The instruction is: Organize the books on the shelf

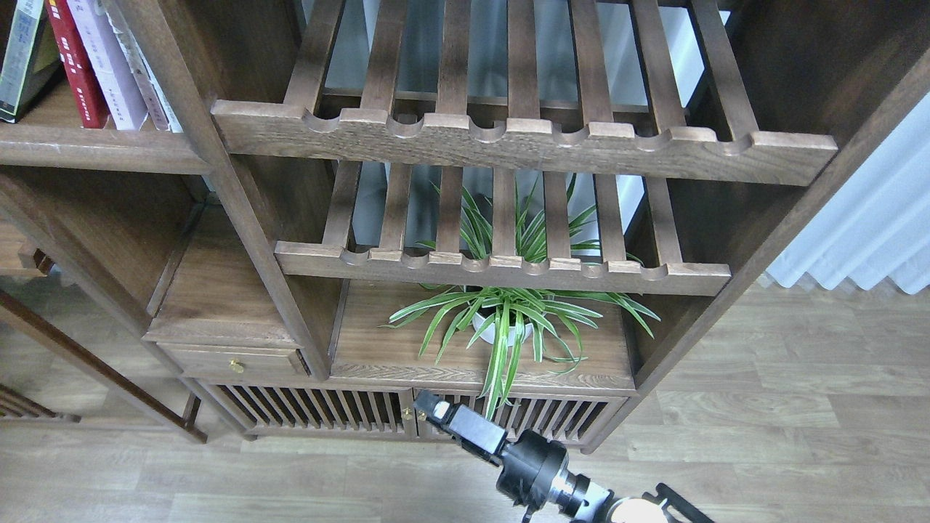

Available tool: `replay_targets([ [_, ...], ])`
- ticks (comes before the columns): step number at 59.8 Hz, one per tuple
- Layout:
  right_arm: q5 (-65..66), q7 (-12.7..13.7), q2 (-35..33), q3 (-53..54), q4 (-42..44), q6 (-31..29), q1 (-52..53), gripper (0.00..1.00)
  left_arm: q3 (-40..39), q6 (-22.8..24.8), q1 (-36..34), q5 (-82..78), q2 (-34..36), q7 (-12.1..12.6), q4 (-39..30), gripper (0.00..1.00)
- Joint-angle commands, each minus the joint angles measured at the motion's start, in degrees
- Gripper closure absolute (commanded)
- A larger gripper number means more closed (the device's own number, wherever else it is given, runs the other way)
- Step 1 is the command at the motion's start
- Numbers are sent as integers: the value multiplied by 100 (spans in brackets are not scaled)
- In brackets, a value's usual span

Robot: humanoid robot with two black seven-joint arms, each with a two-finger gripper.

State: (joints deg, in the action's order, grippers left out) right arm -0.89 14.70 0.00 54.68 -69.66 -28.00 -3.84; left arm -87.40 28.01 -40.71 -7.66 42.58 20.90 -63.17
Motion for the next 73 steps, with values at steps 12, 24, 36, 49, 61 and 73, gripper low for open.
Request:
replay_targets([
  [12,-16,-125,0,367,-232,0,32,1,-769,-1,1714,501,4,-25,-986,32],
  [24,-16,-204,0,385,-241,0,32,1,-761,-1,2646,1038,-154,-42,-1426,31],
  [36,-16,-204,0,403,-241,0,32,1,-603,-1,3639,1126,-1050,-42,-1795,27],
  [49,-16,-204,0,411,-241,0,32,1,-365,-1,4018,1126,-1692,-34,-1804,19],
  [61,-25,-204,0,438,-223,0,32,1,-32,-1,4211,1100,-2237,-34,-1690,13],
  [73,-25,-204,0,535,-223,0,32,1,452,-1,4343,1100,-2737,-42,-1453,5],
])
